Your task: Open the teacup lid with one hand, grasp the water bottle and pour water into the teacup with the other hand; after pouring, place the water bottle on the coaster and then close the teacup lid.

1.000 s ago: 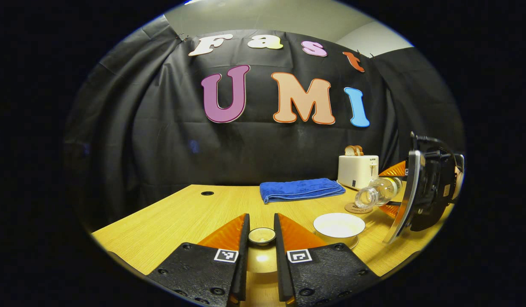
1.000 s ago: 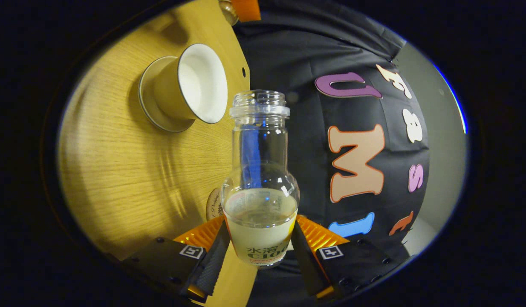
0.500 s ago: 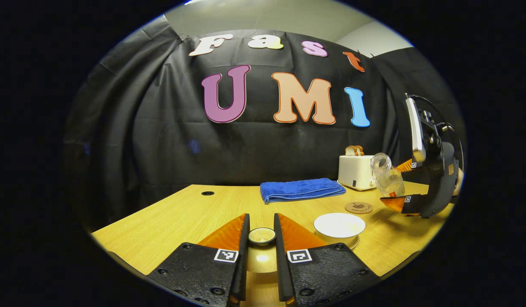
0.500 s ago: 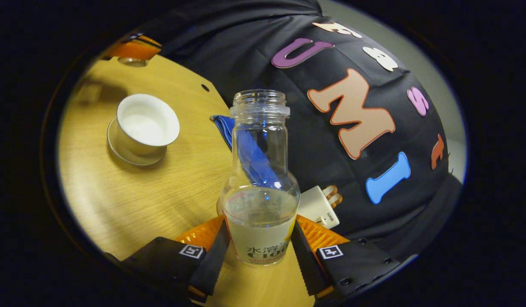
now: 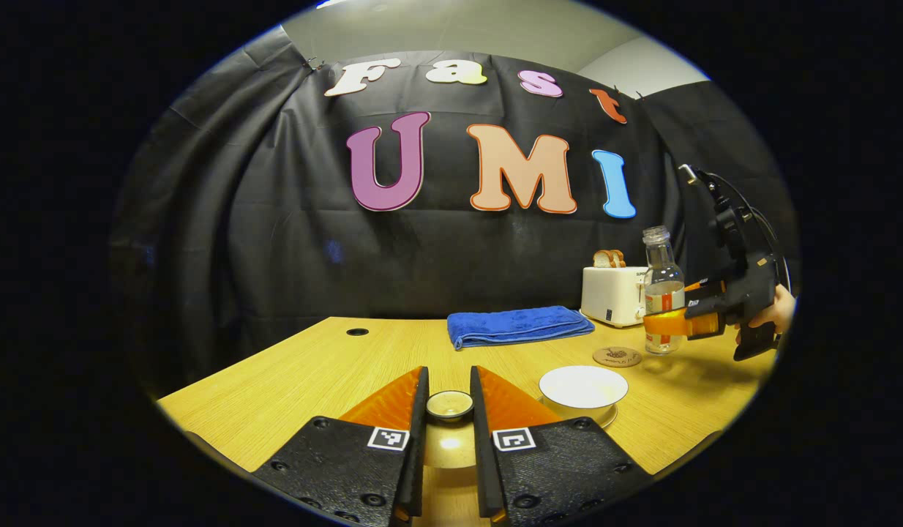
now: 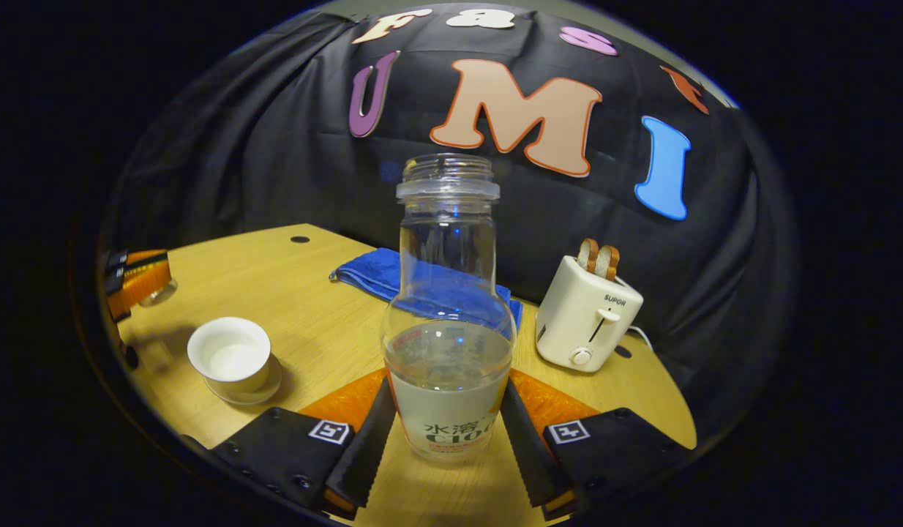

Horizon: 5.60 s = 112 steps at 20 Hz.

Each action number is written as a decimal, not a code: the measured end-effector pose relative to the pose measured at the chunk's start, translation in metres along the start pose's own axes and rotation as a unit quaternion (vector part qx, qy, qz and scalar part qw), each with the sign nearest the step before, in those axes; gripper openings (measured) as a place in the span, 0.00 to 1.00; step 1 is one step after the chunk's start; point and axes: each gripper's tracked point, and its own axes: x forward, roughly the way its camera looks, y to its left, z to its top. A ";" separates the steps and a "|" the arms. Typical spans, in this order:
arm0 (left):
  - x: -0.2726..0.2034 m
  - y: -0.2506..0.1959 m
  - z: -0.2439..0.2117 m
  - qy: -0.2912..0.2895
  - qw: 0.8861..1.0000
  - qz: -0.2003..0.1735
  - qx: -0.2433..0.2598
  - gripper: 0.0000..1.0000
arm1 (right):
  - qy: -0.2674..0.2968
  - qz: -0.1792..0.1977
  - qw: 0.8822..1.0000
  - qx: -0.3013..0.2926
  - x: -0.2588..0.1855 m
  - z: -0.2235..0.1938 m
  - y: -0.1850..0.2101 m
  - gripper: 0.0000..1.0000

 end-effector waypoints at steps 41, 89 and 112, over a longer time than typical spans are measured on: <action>0.000 0.000 -0.001 -0.001 1.000 0.001 0.000 0.27 | -0.016 -0.005 0.996 0.083 0.065 -0.021 -0.013 0.98; 0.061 -0.122 -0.012 0.036 0.994 -0.101 0.010 0.27 | -0.162 -0.043 0.979 0.120 -0.082 -0.027 -0.051 0.95; 0.054 -0.132 -0.016 0.055 0.991 -0.126 0.007 0.39 | -0.160 -0.047 0.979 0.121 -0.080 -0.026 -0.055 0.95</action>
